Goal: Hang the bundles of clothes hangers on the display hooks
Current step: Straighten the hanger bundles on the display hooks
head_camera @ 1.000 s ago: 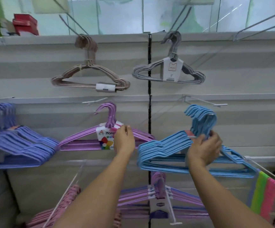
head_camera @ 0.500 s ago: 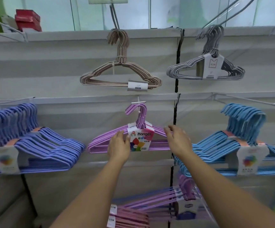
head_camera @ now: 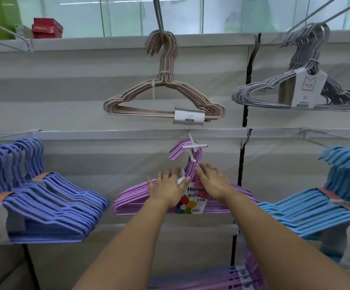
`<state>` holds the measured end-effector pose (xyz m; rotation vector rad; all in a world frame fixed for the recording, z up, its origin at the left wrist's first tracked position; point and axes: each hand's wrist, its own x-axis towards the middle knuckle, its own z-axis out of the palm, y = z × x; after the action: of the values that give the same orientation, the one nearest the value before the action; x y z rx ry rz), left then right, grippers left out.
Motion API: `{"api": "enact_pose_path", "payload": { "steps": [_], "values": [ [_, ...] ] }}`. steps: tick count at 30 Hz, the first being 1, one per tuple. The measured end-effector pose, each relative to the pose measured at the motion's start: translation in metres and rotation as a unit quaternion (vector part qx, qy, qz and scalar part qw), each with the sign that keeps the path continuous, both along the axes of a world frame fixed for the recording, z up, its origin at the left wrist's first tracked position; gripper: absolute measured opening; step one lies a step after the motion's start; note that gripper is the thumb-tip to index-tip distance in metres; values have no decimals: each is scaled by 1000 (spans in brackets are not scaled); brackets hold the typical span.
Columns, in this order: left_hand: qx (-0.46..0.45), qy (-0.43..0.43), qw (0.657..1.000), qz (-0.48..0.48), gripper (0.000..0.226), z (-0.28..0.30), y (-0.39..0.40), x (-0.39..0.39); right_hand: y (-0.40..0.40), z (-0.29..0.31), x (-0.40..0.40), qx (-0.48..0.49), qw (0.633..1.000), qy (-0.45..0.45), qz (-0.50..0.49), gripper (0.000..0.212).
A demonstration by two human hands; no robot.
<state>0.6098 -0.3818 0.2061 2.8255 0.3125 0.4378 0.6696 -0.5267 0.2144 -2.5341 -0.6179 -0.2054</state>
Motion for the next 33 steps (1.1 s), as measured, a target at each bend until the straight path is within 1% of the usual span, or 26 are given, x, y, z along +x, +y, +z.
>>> {"api": "enact_pose_path", "payload": {
  "steps": [4, 12, 16, 18, 24, 27, 31, 33],
  "values": [
    [-8, -31, 999, -17, 62, -5, 4, 6, 4, -9, 10, 33, 999, 20, -8, 67],
    [-3, -44, 998, -34, 59, -6, 9, 19, 7, -5, 12, 57, 997, 25, -48, 74],
    [6, -51, 998, -39, 53, -7, 12, 26, 10, -3, 12, 61, 996, 31, -52, 62],
    [6, -49, 998, -39, 52, -6, 13, 29, 11, -2, 10, 62, 996, 30, -55, 60],
    [-19, -29, 999, -33, 53, -5, 15, 36, 12, -6, 21, 64, 995, 24, -71, 69],
    [-35, -27, 999, -30, 53, -6, 14, 38, 12, -12, 29, 75, 994, 12, -79, 70],
    [-63, -40, 997, -25, 54, -9, 9, 38, 13, -17, 31, 98, 992, -6, -82, 69],
    [-84, -60, 994, -23, 54, -10, 7, 36, 14, -17, 28, 102, 991, -17, -86, 68]
  ]
}}
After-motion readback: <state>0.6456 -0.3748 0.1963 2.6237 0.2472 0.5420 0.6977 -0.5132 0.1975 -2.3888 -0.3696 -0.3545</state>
